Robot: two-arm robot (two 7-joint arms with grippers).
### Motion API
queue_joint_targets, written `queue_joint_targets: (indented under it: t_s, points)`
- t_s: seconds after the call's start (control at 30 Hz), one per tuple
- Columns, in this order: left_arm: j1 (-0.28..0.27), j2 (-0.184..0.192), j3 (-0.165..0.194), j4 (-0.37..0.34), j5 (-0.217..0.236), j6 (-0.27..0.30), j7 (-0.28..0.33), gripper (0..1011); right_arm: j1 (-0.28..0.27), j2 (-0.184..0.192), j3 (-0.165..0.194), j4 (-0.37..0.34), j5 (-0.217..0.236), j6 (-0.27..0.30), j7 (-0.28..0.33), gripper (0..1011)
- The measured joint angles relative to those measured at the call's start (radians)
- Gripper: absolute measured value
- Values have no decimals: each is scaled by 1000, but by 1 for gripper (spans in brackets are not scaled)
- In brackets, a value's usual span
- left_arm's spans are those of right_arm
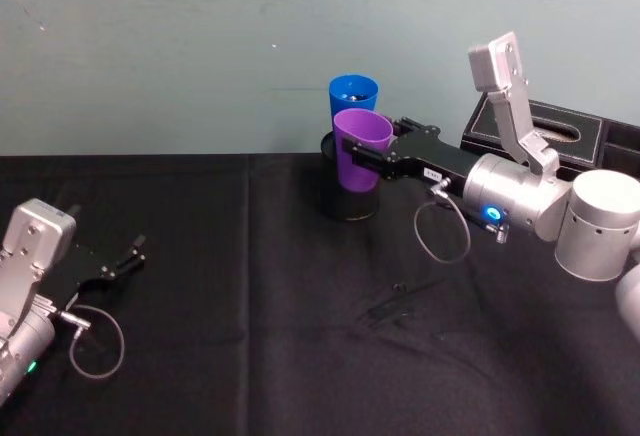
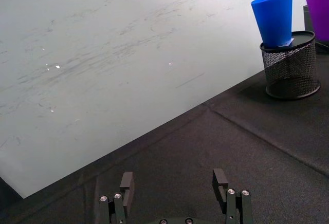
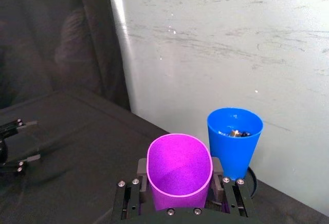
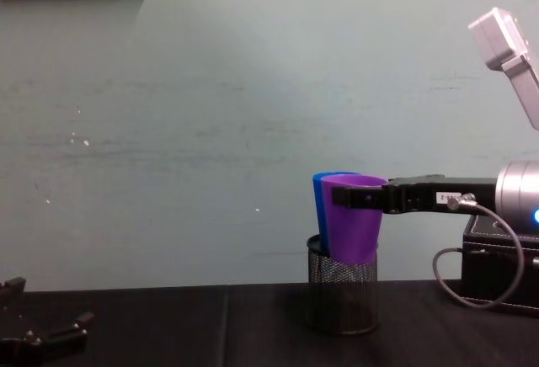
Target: Pick up one cup with a gripper and tap it against the other cup.
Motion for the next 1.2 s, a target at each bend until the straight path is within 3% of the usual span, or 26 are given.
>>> queue_joint_targets:
  t_s: [0.8, 1.2]
  points:
    - [0, 0, 0, 0, 0, 0, 0, 1000, 59, -72, 38, 115, -62, -7, -26, 707]
    - [0, 0, 0, 0, 0, 0, 0, 1000, 62, -85, 52, 123, -77, -4, -25, 707]
